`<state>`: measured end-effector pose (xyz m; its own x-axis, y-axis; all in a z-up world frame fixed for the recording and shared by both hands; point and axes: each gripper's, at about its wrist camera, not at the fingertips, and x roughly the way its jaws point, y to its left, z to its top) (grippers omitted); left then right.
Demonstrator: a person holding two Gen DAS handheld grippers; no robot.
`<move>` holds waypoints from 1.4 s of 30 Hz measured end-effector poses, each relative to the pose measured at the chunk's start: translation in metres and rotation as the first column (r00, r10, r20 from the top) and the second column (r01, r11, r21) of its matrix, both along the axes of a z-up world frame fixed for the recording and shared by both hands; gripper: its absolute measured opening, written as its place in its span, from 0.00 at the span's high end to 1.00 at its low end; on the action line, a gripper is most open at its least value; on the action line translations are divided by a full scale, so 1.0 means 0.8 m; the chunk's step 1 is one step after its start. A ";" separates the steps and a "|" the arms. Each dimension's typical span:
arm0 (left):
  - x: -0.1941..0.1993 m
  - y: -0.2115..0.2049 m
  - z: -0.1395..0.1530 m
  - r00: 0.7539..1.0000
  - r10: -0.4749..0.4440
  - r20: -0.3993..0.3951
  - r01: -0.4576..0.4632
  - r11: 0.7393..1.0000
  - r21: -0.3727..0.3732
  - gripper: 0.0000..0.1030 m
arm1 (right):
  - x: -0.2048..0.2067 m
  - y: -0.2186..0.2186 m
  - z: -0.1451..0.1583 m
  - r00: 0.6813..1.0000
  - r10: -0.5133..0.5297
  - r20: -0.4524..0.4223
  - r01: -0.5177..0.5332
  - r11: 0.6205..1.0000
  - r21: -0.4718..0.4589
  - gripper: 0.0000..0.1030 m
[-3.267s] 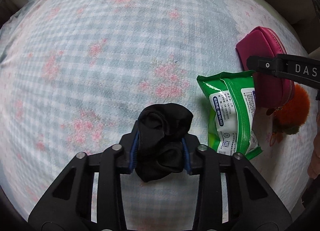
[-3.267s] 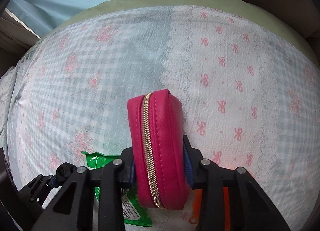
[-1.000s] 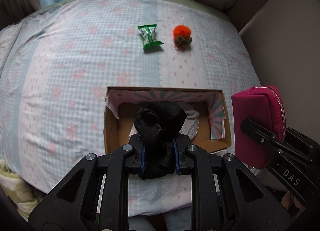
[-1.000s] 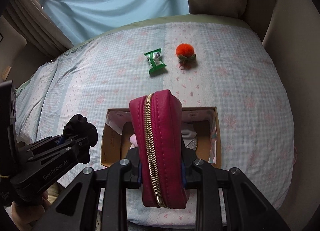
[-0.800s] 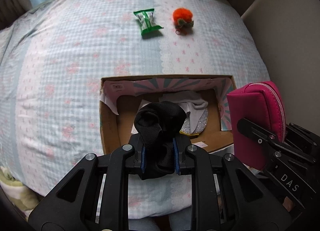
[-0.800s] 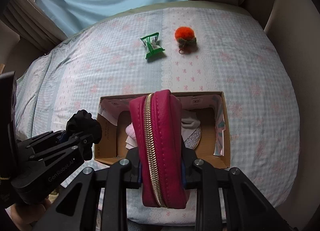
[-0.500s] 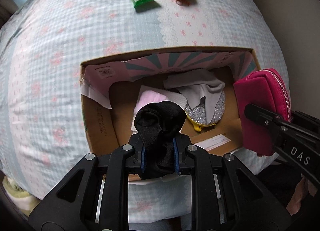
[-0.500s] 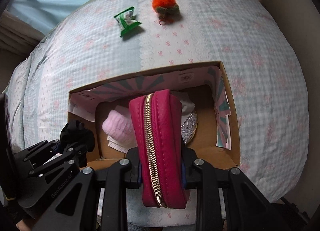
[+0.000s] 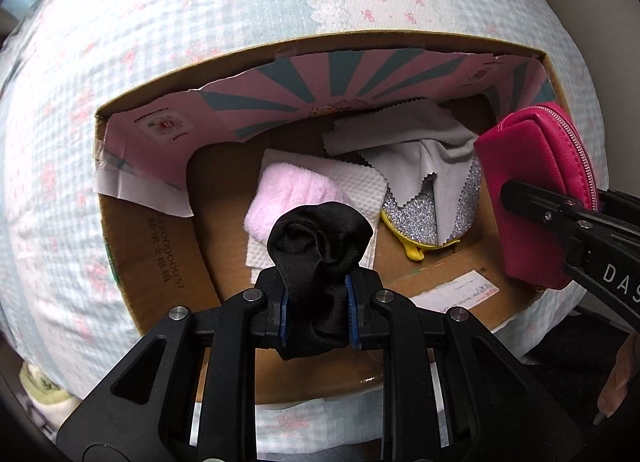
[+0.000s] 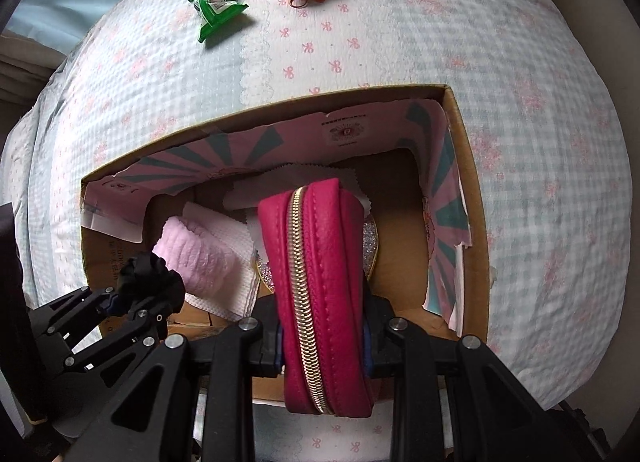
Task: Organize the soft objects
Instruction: 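Carry the black scrunchie and pink pouch into the box and release, then lift both tools out of the box toward the wipes and pompom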
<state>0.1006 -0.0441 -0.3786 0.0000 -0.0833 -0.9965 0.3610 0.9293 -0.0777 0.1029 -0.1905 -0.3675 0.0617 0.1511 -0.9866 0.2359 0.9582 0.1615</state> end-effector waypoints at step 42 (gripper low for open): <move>-0.066 0.075 0.204 0.943 0.153 0.296 -0.127 0.986 -0.104 0.00 | -0.064 0.008 0.186 0.944 0.057 0.325 -0.033 0.996 -0.080 0.00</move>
<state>0.0478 0.0156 -0.2157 0.3171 -0.1421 -0.9377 0.2459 0.9672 -0.0634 0.0515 -0.1839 -0.2186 0.3772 0.0899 -0.9218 0.1382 0.9787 0.1520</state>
